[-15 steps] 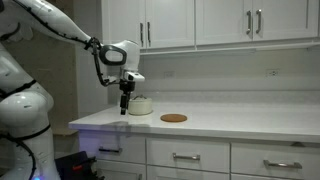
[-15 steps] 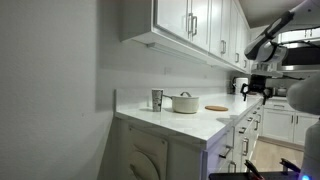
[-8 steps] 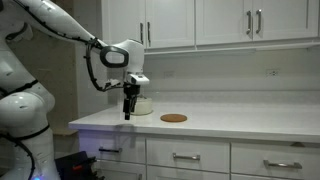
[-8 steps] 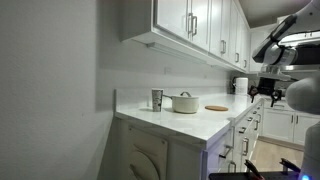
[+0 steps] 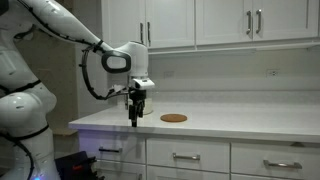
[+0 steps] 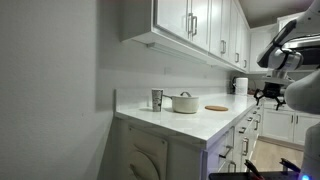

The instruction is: Open the second drawer from the left fully

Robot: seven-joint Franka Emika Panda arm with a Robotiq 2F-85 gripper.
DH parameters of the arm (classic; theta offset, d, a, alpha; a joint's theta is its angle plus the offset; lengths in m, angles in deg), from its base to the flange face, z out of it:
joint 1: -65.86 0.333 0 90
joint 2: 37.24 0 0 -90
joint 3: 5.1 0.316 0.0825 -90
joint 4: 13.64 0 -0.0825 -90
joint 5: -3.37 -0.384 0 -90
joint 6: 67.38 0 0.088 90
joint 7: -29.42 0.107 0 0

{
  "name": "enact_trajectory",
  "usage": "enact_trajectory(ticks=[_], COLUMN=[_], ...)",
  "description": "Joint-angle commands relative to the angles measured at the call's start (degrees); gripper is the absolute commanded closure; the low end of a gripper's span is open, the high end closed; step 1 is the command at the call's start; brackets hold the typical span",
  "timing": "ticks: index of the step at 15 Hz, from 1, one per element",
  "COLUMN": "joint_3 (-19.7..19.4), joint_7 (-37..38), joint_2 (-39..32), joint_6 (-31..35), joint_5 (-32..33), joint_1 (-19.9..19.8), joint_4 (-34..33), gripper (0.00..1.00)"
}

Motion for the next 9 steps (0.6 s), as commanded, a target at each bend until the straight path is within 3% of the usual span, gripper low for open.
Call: enact_trajectory(ticks=[1, 9], joint_3=[-0.88, -5.30], joint_7=[-1.08, -2.86], joint_2=[-2.79, -7.78], joint_6=[3.61, 6.52], joint_5=[1.48, 2.13], joint_1=[-1.54, -4.48], joint_4=[-0.25, -0.45], gripper=[0.00, 0.00])
